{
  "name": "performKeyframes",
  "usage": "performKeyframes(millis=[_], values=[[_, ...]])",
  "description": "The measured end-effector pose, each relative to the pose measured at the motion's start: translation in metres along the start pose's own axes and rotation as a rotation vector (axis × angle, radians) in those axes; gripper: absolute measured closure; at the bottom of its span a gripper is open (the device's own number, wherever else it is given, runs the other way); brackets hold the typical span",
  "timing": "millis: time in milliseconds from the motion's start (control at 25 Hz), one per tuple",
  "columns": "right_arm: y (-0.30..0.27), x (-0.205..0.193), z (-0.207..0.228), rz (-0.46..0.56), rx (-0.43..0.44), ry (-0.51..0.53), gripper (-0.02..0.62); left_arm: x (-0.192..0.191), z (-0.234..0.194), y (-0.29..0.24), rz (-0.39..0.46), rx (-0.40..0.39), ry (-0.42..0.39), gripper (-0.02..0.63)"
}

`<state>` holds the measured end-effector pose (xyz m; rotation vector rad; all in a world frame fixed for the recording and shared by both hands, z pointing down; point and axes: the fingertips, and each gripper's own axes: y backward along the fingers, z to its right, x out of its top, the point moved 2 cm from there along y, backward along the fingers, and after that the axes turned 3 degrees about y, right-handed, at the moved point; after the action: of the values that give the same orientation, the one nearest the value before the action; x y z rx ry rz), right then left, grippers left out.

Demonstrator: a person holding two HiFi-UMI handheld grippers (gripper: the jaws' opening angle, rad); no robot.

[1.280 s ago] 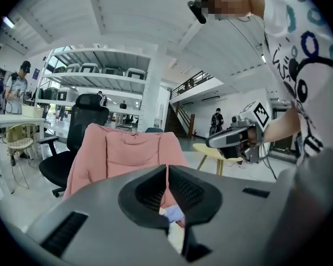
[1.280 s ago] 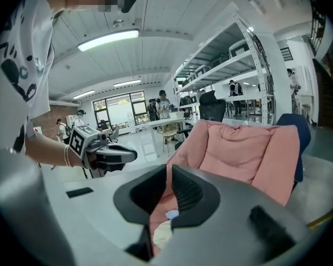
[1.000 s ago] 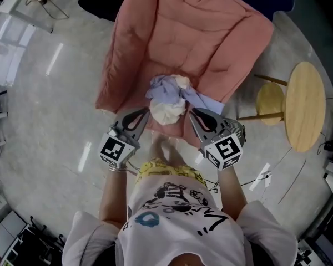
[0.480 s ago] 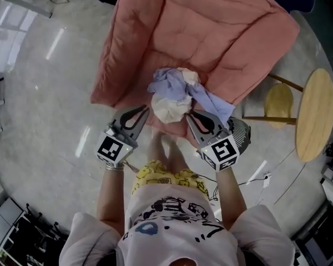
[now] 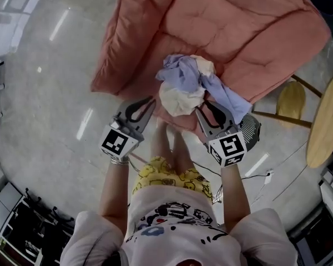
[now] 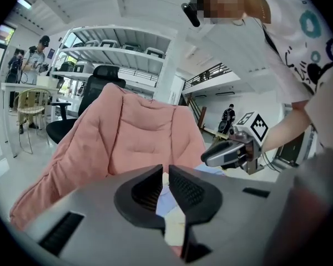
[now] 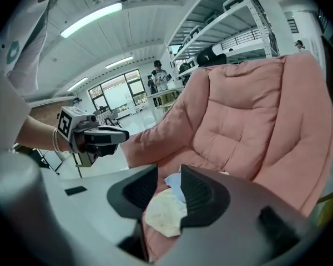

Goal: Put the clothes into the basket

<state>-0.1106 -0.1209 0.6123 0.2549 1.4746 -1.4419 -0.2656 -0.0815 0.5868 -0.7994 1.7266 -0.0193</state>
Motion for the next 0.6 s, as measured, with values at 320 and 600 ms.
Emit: performKeyframes(millis=[320, 600], values=[[-0.037, -0.020, 0.015, -0.031, -0.012, -0.014, 0.479, -0.031, -0.012, -0.017, -0.028, 0.000, 0.036, 0.581], [-0.071, -0.044, 0.028, -0.084, -0.073, -0.030, 0.462, -0.050, -0.021, -0.036, -0.009, -0.014, 0.048, 0.581]])
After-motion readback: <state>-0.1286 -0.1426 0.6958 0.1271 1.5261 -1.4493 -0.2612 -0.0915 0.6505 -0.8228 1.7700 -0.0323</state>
